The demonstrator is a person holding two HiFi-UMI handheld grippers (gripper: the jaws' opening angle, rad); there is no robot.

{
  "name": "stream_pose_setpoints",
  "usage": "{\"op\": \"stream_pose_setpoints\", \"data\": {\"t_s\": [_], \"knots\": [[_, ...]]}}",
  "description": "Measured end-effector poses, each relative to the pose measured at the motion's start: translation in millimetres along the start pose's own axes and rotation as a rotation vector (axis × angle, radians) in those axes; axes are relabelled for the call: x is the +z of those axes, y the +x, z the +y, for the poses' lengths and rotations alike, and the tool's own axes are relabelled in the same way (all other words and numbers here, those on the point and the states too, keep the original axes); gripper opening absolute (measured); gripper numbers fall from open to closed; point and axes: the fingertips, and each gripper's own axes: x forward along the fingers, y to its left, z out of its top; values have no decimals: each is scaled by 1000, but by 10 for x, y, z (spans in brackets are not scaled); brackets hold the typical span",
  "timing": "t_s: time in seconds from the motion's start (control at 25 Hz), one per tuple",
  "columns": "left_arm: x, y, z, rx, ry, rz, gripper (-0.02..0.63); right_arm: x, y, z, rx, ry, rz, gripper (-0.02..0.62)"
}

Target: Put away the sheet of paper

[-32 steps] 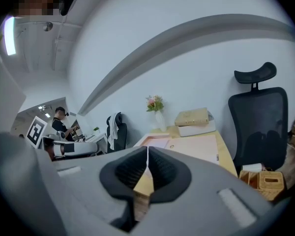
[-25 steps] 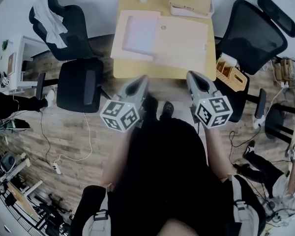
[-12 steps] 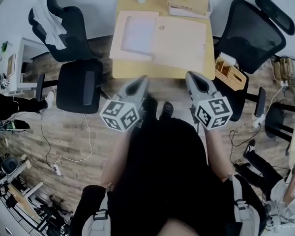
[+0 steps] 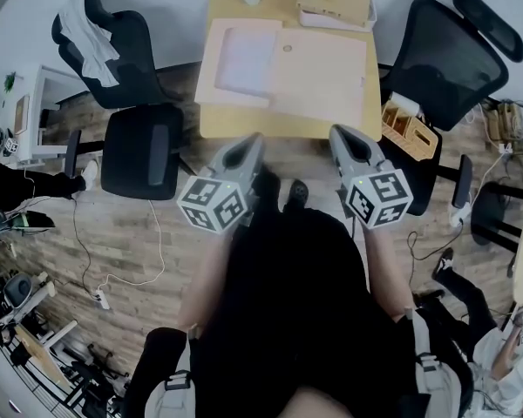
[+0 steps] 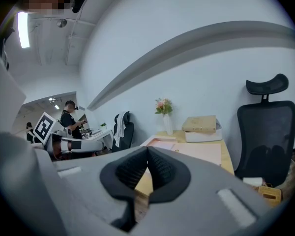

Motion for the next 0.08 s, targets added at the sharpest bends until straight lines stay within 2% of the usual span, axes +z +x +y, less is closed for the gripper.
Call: {"op": "stream_pose_setpoints", "data": {"t_s": [0.08], "knots": [[-4,-2,-7,-1,3,2,9,-10,-8,9,2,2,0,3]]}}
